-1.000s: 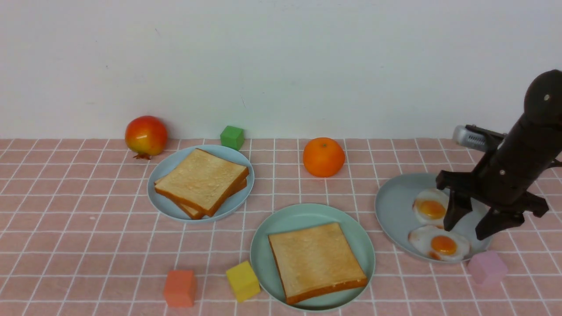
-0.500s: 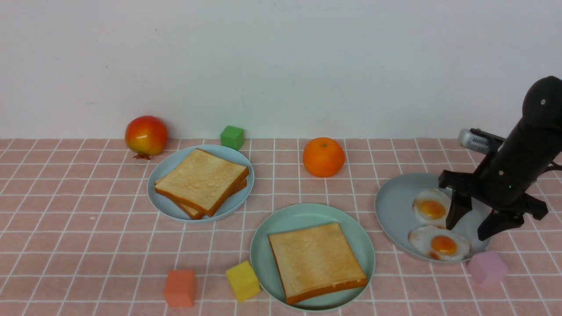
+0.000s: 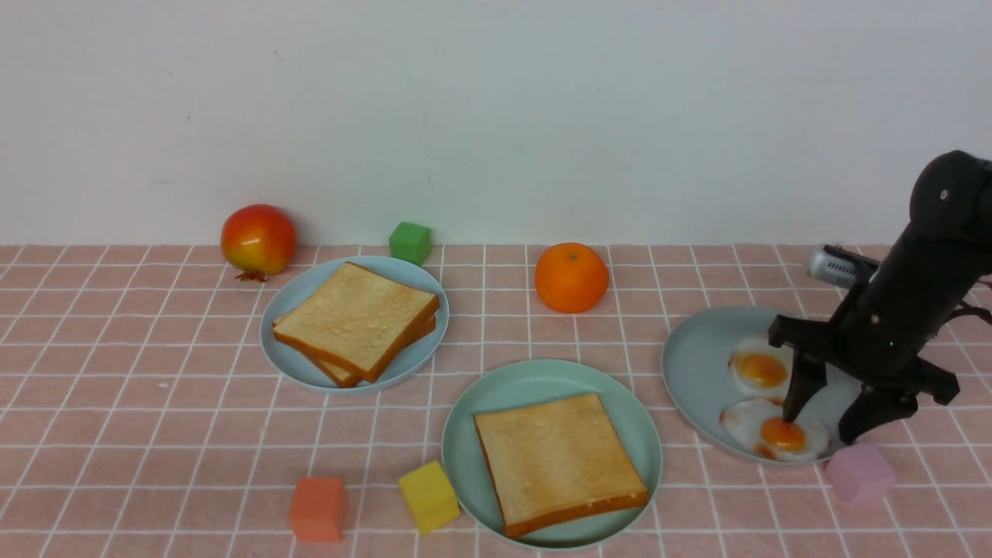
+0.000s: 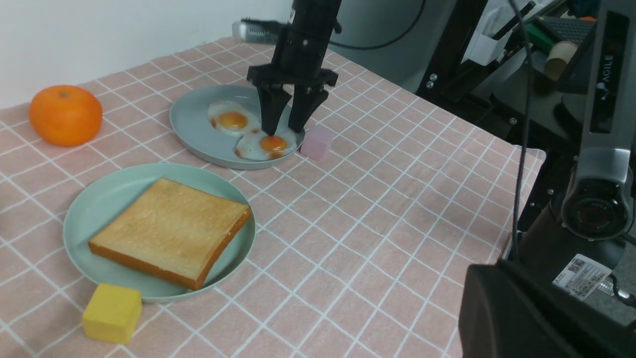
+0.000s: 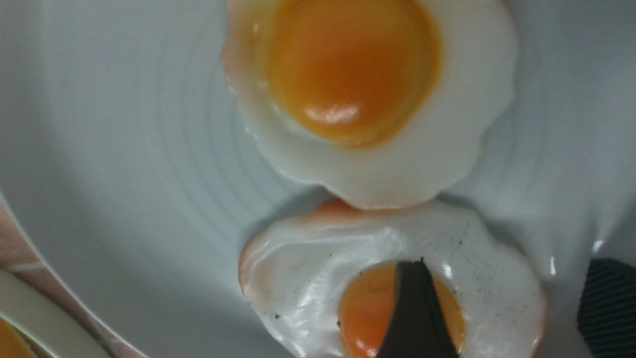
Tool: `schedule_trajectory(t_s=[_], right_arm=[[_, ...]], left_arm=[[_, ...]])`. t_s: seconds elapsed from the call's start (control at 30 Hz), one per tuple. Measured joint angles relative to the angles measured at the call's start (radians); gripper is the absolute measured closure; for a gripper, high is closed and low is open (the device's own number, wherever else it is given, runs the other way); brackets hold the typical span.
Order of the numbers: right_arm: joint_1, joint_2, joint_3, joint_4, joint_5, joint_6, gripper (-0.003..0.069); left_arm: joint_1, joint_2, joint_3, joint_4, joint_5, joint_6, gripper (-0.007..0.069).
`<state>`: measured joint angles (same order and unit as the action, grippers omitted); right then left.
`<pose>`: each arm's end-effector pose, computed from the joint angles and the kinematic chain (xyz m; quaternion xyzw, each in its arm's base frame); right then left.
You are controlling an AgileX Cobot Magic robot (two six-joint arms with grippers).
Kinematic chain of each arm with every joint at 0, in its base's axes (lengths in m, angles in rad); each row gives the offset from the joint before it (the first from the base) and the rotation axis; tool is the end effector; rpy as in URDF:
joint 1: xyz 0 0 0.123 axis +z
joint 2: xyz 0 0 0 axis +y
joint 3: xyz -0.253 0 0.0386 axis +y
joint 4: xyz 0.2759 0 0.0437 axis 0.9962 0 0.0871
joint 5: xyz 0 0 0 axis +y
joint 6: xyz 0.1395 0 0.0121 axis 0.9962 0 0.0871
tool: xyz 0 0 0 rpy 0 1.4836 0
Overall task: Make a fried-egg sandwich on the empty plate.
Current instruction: Use the right arm to grab a fried egg
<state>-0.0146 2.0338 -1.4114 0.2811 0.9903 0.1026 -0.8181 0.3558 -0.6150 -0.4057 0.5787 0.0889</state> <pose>0.4062 0.0266 0.0709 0.1320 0.9838 0.1197 0.0172 0.0913 -0.1418 0.3338 0.2791 0.7186 -0.3952 0.4996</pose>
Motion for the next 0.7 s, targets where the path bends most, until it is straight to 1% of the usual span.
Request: schedule_trajectory(t_s=[0.17, 0.27, 0.4, 0.5, 0.7], right_arm=[[0.000, 0.000, -0.006, 0.000, 0.004, 0.000, 0.0209], [0.000, 0.000, -0.006, 0.005, 0.005, 0.000, 0.0234], [0.000, 0.000, -0.009, 0.008, 0.005, -0.006, 0.0246], [0.000, 0.005, -0.031, -0.006, 0.021, -0.015, 0.0249], [0.005, 0.002, -0.123, -0.041, 0.108, -0.018, 0.0249]], left_arm=[[0.000, 0.000, 0.000, -0.011, 0.000, 0.000, 0.0613], [0.000, 0.000, 0.000, -0.013, 0.000, 0.000, 0.0613], [0.000, 0.000, 0.000, -0.013, 0.000, 0.000, 0.0613], [0.000, 0.000, 0.000, -0.013, 0.000, 0.000, 0.0613], [0.000, 0.000, 0.000, -0.015, 0.000, 0.000, 0.0613]])
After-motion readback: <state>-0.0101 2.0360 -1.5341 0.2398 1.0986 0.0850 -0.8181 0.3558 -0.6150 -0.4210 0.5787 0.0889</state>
